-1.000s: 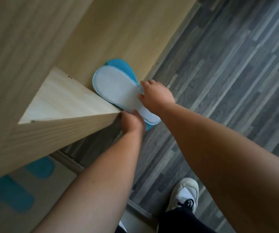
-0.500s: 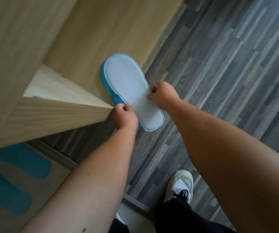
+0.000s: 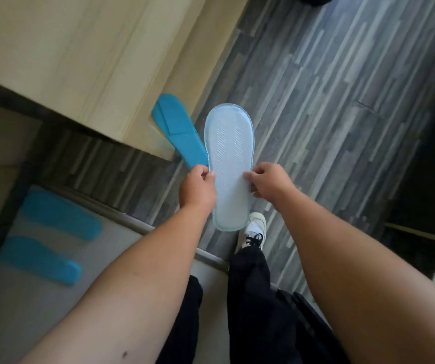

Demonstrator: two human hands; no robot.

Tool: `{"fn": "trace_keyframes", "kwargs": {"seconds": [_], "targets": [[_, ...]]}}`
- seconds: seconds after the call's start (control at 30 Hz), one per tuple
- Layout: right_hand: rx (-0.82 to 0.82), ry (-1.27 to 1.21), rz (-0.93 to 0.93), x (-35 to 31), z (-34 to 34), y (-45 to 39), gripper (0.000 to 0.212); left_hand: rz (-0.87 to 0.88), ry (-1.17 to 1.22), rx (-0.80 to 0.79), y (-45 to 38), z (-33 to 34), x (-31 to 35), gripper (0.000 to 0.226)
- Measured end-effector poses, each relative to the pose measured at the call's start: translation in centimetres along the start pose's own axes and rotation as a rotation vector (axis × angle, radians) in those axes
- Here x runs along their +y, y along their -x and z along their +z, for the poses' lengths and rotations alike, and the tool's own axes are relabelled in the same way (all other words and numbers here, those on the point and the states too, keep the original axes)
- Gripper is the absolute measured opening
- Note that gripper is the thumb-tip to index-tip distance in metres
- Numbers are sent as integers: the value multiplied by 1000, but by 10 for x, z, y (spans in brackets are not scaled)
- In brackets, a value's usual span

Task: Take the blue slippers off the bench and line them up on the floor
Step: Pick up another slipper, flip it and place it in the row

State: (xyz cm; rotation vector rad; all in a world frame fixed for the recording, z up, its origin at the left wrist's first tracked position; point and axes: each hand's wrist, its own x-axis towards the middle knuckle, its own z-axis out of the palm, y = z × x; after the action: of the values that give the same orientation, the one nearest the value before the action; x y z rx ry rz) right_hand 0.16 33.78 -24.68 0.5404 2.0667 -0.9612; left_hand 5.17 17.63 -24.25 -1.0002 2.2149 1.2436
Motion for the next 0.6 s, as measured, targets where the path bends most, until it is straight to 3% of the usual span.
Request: {"fn": "trace_keyframes", "kwargs": {"seconds": [0.23,0.6], "targets": [[54,-131,24,22,21,68,13,66,-75,-61,53,-31,-14,15],[-73,-22,-109,18,109,98,15,-128,-24,94,94,-81,-110,16]]}}
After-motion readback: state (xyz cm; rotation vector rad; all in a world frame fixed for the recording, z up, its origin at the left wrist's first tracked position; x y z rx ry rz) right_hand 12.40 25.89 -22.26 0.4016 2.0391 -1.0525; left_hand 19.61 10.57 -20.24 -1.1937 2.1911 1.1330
